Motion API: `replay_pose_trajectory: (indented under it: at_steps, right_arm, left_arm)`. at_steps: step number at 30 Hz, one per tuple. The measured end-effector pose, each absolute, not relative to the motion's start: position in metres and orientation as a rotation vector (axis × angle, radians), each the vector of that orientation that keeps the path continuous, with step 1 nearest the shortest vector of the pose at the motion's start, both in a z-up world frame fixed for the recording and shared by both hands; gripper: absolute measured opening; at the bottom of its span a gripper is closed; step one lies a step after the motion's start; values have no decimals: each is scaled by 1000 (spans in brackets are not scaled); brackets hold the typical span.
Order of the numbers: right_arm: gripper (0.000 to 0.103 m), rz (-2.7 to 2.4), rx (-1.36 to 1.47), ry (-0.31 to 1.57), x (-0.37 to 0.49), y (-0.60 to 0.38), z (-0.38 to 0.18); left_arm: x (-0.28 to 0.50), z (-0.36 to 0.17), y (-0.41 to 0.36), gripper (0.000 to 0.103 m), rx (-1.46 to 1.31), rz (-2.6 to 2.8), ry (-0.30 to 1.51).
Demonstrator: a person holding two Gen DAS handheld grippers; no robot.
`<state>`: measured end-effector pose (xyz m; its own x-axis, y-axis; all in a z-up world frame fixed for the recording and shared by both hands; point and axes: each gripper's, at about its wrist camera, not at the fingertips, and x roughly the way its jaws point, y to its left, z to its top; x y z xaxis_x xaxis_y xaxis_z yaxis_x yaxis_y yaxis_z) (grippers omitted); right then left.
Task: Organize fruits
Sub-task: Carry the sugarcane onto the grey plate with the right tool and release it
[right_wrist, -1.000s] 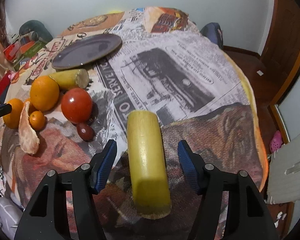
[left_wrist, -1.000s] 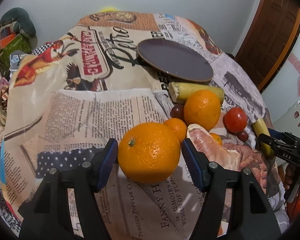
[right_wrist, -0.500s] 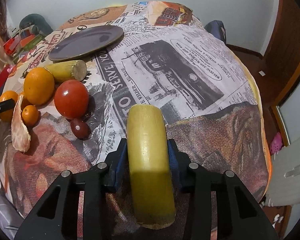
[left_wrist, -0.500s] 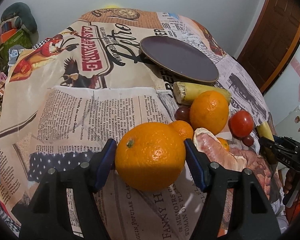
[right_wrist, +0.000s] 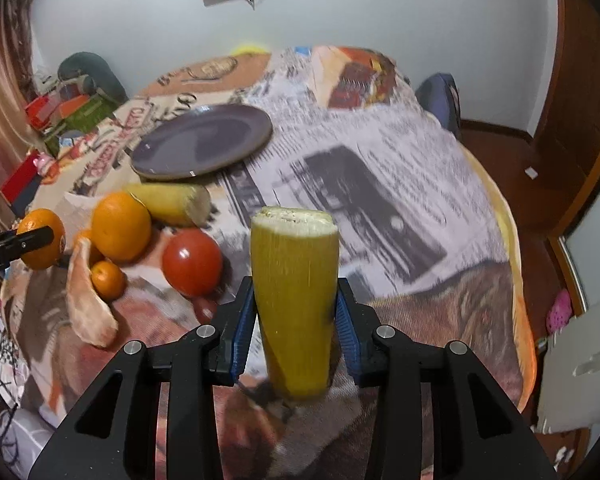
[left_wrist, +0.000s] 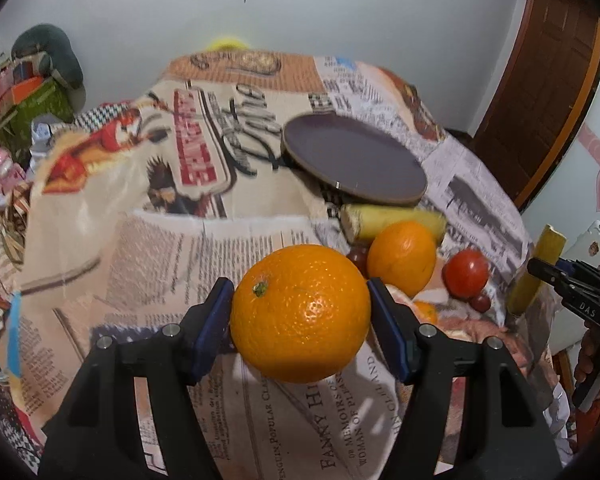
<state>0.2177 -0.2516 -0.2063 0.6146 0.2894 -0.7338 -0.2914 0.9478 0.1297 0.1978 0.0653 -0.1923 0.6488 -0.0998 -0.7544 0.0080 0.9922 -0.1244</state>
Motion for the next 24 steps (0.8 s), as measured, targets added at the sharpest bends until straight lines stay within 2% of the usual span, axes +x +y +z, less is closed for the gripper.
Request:
replay_pose_trajectory:
  at_steps: [13,24]
  right_arm:
    - [35,415,-37,661,223,-221,-148]
    - [35,466,-42,578,238,-199,-125]
  left_arm:
    - [203,-135,60,67,-92,-47,709]
    - [228,-109,50,67,-74,-55,633]
